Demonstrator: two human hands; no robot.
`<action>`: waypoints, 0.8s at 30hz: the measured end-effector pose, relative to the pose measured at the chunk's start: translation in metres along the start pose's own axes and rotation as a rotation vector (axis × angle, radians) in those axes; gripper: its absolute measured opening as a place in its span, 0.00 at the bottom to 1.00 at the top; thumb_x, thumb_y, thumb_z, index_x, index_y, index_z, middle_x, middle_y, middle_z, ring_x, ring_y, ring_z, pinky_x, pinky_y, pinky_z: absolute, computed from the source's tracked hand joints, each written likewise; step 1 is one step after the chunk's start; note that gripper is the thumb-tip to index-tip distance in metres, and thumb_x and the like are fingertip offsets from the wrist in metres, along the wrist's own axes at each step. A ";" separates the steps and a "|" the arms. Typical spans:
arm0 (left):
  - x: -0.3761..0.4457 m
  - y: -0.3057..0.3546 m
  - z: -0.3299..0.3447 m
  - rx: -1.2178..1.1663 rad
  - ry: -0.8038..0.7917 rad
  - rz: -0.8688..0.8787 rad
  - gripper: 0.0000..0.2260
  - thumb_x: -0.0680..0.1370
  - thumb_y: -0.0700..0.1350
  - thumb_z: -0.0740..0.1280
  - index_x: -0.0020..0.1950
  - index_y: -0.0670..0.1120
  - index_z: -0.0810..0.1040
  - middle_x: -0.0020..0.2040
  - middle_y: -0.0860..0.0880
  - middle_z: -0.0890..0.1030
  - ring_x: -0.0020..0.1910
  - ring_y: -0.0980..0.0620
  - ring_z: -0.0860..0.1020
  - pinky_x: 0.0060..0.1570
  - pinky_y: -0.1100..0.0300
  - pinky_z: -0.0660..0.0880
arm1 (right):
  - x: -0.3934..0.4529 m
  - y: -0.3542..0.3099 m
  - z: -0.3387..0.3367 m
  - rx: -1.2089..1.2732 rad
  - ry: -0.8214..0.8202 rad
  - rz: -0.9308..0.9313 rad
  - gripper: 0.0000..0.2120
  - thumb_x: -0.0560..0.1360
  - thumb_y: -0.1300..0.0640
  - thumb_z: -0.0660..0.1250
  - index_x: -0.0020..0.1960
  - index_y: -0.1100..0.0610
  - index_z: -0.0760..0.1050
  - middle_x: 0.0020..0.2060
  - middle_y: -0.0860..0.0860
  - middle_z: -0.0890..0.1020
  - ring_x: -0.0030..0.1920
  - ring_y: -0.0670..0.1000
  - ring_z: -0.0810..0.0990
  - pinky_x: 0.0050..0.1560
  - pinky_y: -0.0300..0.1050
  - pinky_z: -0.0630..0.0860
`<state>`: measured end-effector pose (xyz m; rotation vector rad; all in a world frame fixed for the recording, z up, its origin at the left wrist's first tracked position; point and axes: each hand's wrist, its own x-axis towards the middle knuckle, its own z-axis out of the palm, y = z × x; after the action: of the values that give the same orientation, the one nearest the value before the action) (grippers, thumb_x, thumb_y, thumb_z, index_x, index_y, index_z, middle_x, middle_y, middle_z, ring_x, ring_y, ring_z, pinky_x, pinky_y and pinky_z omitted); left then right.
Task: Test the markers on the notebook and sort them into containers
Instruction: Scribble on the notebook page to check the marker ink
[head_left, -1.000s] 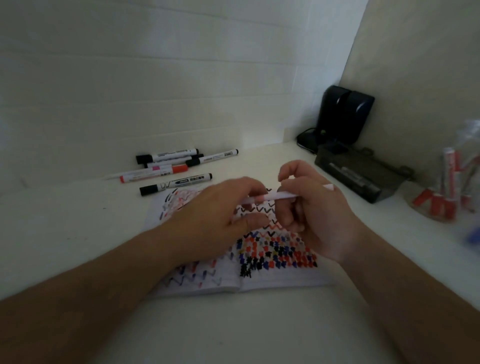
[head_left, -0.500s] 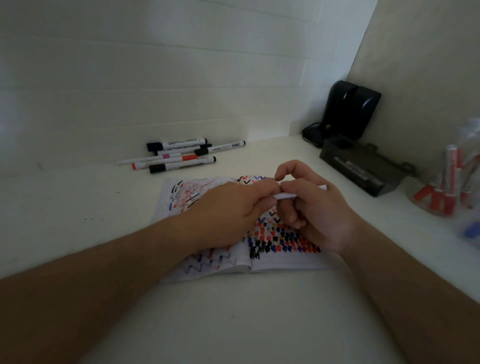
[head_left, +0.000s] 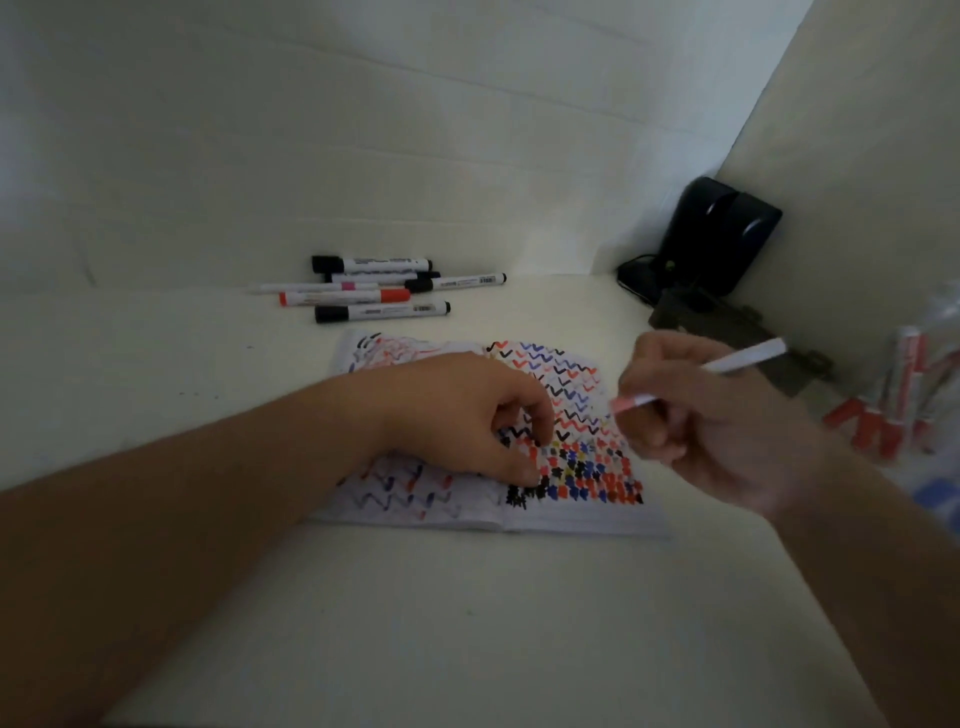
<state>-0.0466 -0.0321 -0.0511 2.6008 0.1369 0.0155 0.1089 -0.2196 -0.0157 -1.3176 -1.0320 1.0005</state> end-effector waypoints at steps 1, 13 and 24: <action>0.001 0.001 0.001 0.017 0.009 0.009 0.14 0.71 0.64 0.75 0.54 0.65 0.78 0.38 0.58 0.74 0.36 0.62 0.74 0.39 0.60 0.71 | -0.003 0.008 0.008 -0.060 -0.006 0.015 0.08 0.70 0.63 0.72 0.35 0.59 0.74 0.24 0.56 0.72 0.24 0.50 0.65 0.25 0.37 0.62; 0.006 0.000 0.004 0.080 0.023 0.033 0.14 0.70 0.67 0.74 0.51 0.68 0.76 0.41 0.71 0.73 0.41 0.69 0.73 0.36 0.63 0.65 | -0.025 0.035 0.036 -0.445 0.270 -0.061 0.12 0.69 0.66 0.77 0.31 0.57 0.78 0.28 0.57 0.82 0.28 0.52 0.77 0.29 0.45 0.70; 0.008 0.002 0.004 0.104 0.013 0.046 0.13 0.70 0.65 0.74 0.51 0.66 0.77 0.41 0.75 0.72 0.41 0.70 0.73 0.36 0.63 0.65 | -0.021 0.040 0.047 -0.447 0.321 0.001 0.13 0.70 0.69 0.76 0.31 0.62 0.76 0.25 0.56 0.81 0.26 0.49 0.75 0.28 0.46 0.68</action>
<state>-0.0386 -0.0350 -0.0537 2.7082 0.0846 0.0430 0.0591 -0.2272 -0.0562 -1.7751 -1.0365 0.5444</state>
